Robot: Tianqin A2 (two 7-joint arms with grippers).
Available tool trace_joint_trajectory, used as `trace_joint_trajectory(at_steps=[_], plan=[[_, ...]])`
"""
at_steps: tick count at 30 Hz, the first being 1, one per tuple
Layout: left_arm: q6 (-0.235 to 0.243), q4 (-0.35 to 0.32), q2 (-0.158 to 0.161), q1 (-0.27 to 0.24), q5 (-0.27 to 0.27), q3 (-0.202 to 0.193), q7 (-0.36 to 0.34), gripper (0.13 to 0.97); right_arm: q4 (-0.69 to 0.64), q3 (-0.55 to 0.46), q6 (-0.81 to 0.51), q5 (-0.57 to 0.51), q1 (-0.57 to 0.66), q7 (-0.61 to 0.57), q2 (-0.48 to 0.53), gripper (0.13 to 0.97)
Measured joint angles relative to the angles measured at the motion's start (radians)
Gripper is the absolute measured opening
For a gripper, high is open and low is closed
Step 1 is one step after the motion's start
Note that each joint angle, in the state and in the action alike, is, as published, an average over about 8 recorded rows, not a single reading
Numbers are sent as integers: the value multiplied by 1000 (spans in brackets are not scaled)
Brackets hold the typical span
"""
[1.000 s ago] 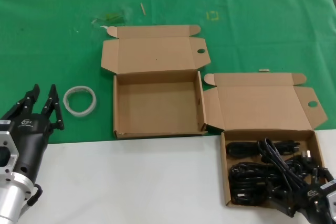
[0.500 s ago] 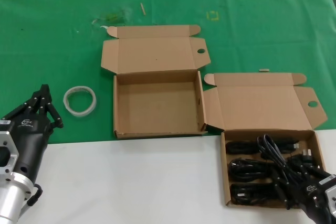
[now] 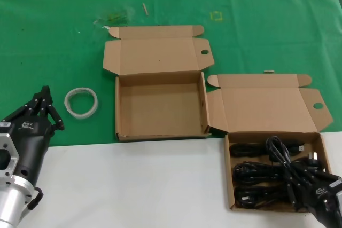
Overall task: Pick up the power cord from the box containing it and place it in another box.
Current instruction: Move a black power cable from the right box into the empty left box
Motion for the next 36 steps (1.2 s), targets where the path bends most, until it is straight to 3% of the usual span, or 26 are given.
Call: trace_joint_trajectory(at_steps=[12,19,24,29,36], plan=[[0,0,0,0,0,0,0,140,184,54,50,57,-30,15,78,214],[0,0,0,0,0,0,0,140,240,-5,19,46,119,-16,34,214],[0,0,0,0,0,0,0,140,144,-119,-17,26,312,-58,-70,214],[0,0,0,0,0,0,0,140,-50,-213,-76,-31,489,-93,-230,214],[0,0,0,0,0,0,0,140,-312,-221,-191,-156,609,-158,-437,214]])
